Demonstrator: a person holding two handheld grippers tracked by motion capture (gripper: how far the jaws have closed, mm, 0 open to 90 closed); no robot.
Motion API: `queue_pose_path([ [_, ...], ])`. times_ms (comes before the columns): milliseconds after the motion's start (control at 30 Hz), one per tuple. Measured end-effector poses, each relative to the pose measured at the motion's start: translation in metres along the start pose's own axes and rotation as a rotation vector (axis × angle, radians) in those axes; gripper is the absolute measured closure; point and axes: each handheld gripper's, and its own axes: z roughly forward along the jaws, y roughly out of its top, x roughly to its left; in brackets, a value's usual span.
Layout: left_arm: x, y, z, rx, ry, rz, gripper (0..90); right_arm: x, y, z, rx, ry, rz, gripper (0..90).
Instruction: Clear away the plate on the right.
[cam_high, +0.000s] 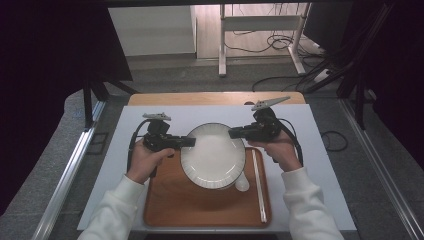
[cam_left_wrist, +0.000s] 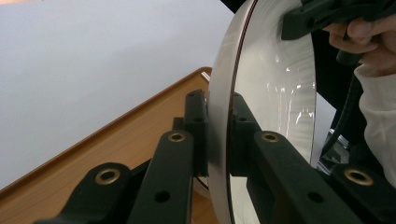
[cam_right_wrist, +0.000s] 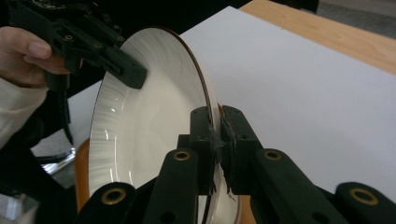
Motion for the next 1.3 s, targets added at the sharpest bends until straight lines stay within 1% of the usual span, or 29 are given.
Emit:
queue_pose_path([
  [67,0.002,0.001,-0.002,0.001,-0.001,-0.009,82.1,0.000,0.000,0.001,0.002,0.003,0.001,81.3],
  [100,0.004,0.002,-0.004,0.004,0.010,-0.015,82.2,0.002,0.000,0.002,0.001,0.000,0.001,77.4],
  [133,0.005,0.002,-0.005,0.002,0.014,-0.021,82.3,0.002,0.000,0.002,-0.001,-0.001,0.000,72.9],
  [167,0.007,0.002,-0.007,-0.001,0.019,-0.025,82.2,0.002,0.000,0.002,-0.003,-0.006,-0.002,66.3],
  [200,0.008,0.002,-0.009,-0.005,0.019,-0.028,82.1,0.003,0.000,0.002,-0.010,-0.023,-0.007,60.5],
  [267,0.011,0.001,-0.015,-0.018,0.023,-0.036,82.0,0.004,0.000,-0.002,-0.031,-0.028,-0.017,49.6],
  [300,0.011,0.001,-0.015,-0.018,0.023,-0.036,82.0,0.004,0.000,-0.002,-0.031,-0.028,-0.017,49.6],
  [333,0.013,-0.001,-0.022,-0.030,0.029,-0.042,81.9,0.006,0.000,-0.008,-0.061,-0.041,-0.027,42.4],
  [367,0.013,-0.001,-0.022,-0.030,0.029,-0.042,81.9,0.006,0.000,-0.008,-0.061,-0.041,-0.027,42.4],
  [400,0.015,-0.002,-0.026,-0.035,0.033,-0.046,81.9,0.006,0.000,-0.010,-0.066,-0.046,-0.032,40.4],
  [433,0.018,-0.006,-0.034,-0.042,0.042,-0.050,81.8,0.007,-0.001,-0.016,-0.079,-0.052,-0.044,36.5],
  [467,0.018,-0.006,-0.034,-0.042,0.042,-0.050,81.7,0.007,-0.001,-0.016,-0.079,-0.052,-0.044,36.5],
  [500,0.020,-0.009,-0.038,-0.046,0.046,-0.054,81.5,0.008,-0.002,-0.020,-0.086,-0.058,-0.045,33.8],
  [533,0.021,-0.010,-0.041,-0.050,0.050,-0.058,81.5,0.008,-0.002,-0.020,-0.086,-0.058,-0.045,33.8],
  [567,0.026,-0.016,-0.048,-0.055,0.058,-0.066,81.4,0.010,-0.004,-0.023,-0.080,-0.060,-0.056,32.1],
  [600,0.028,-0.019,-0.052,-0.059,0.060,-0.070,81.3,0.010,-0.005,-0.024,-0.079,-0.067,-0.061,31.9],
  [633,0.028,-0.019,-0.052,-0.059,0.060,-0.070,81.2,0.010,-0.005,-0.024,-0.079,-0.067,-0.061,31.9],
  [667,0.031,-0.022,-0.055,-0.061,0.062,-0.078,81.2,0.012,-0.008,-0.026,-0.074,-0.092,-0.082,31.5],
  [700,0.036,-0.028,-0.062,-0.070,0.067,-0.092,81.1,0.011,-0.010,-0.027,-0.066,-0.103,-0.084,31.3],
  [733,0.036,-0.028,-0.062,-0.070,0.067,-0.092,81.1,0.011,-0.010,-0.027,-0.066,-0.103,-0.084,31.3],
  [800,0.044,-0.037,-0.070,-0.084,0.072,-0.109,81.1,0.008,-0.013,-0.028,-0.057,-0.116,-0.080,31.2],
  [833,0.044,-0.037,-0.070,-0.084,0.072,-0.109,81.1,0.008,-0.013,-0.028,-0.057,-0.116,-0.080,31.2],
  [900,0.049,-0.043,-0.074,-0.088,0.071,-0.124,81.1,0.007,-0.014,-0.029,-0.058,-0.119,-0.073,31.2],
  [967,0.053,-0.047,-0.078,-0.081,0.080,-0.131,80.9,0.005,-0.015,-0.030,-0.056,-0.128,-0.073,31.2],
  [1000,0.055,-0.051,-0.080,-0.077,0.094,-0.134,80.9,0.004,-0.017,-0.030,-0.047,-0.139,-0.070,31.1],
  [1167,0.062,-0.060,-0.082,-0.069,0.104,-0.152,80.8,0.001,-0.019,-0.032,-0.031,-0.155,-0.071,30.1],
  [1200,0.063,-0.061,-0.082,-0.067,0.102,-0.161,80.7,0.000,-0.021,-0.033,-0.037,-0.161,-0.066,30.1],
  [1233,0.064,-0.063,-0.082,-0.063,0.106,-0.160,80.7,0.000,-0.021,-0.033,-0.037,-0.161,-0.066,30.1],
  [1300,0.067,-0.065,-0.081,-0.054,0.117,-0.166,80.7,-0.002,-0.024,-0.034,-0.039,-0.180,-0.057,30.4],
])
